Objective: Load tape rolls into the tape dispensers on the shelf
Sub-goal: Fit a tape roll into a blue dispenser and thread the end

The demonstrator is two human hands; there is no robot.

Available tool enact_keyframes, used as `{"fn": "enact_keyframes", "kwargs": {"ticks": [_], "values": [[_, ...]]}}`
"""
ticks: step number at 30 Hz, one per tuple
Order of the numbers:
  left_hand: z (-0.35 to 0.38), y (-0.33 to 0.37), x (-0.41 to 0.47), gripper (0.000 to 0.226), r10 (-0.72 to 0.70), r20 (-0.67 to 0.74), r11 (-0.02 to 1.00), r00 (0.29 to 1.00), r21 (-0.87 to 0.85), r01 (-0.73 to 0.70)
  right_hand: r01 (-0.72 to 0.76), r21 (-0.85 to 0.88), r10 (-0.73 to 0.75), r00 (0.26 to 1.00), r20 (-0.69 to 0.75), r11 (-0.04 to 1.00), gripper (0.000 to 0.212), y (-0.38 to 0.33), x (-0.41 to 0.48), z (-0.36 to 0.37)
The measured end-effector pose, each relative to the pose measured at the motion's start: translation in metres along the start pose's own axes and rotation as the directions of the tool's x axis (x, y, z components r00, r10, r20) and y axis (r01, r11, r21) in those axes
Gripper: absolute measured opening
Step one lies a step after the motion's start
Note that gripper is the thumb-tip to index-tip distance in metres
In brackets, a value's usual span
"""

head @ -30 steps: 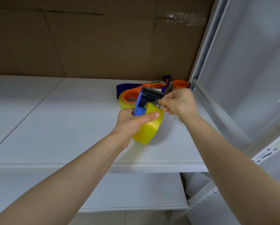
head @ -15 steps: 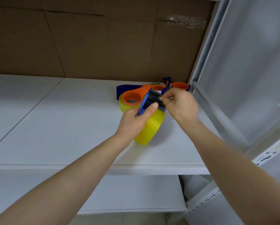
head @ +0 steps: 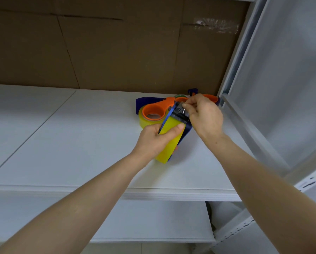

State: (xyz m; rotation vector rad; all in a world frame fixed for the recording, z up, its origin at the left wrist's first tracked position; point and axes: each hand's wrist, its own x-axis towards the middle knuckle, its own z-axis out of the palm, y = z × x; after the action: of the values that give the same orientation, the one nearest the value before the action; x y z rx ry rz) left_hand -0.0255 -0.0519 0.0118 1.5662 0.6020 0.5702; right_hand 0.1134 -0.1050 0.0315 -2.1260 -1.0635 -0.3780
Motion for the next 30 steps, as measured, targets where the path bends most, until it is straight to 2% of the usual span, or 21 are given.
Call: {"fn": "enact_keyframes", "kwargs": {"ticks": [2,4,6,11,14,20,25,30], "values": [[-0.004,0.002,0.0,0.021,-0.027,0.06,0.999,0.998,-0.031,0.029,0.008,0.006,-0.008,1.0,0.008,1.0,0.019,0.001,0.001,0.001],[-0.009,0.003,0.001,0.003,-0.028,0.144,0.999,0.989,-0.019,0.031,0.008,0.014,-0.008,1.0,0.021,1.0,0.019,0.002,0.004,0.003],[-0.012,0.001,0.003,0.012,-0.024,0.18,0.999,0.983,-0.022,0.029,-0.004,0.038,0.002,0.999,0.041,0.999,0.018,0.003,0.007,0.003],[-0.012,0.0,0.001,0.004,0.003,0.058,0.987,0.998,-0.162,0.006,-0.053,0.175,0.047,0.998,0.041,0.983,0.02,0.003,0.018,-0.004],[-0.011,0.001,0.004,0.012,0.002,0.012,0.99,1.0,-0.141,0.0,-0.058,0.179,0.048,0.997,0.061,0.982,0.021,0.004,0.021,-0.003],[-0.019,0.003,0.004,0.014,-0.029,0.182,0.994,0.983,-0.097,0.048,-0.068,0.249,0.056,0.997,0.054,0.966,0.018,0.003,0.022,-0.001],[-0.021,-0.002,0.005,0.008,0.004,0.128,0.985,0.992,-0.171,0.018,-0.044,0.276,0.043,0.999,0.008,0.96,0.014,0.002,0.023,-0.004],[-0.02,-0.004,0.009,0.007,0.001,0.102,0.987,0.995,-0.158,0.016,0.089,0.194,-0.081,0.996,-0.046,0.977,0.014,0.001,0.02,-0.003]]}}
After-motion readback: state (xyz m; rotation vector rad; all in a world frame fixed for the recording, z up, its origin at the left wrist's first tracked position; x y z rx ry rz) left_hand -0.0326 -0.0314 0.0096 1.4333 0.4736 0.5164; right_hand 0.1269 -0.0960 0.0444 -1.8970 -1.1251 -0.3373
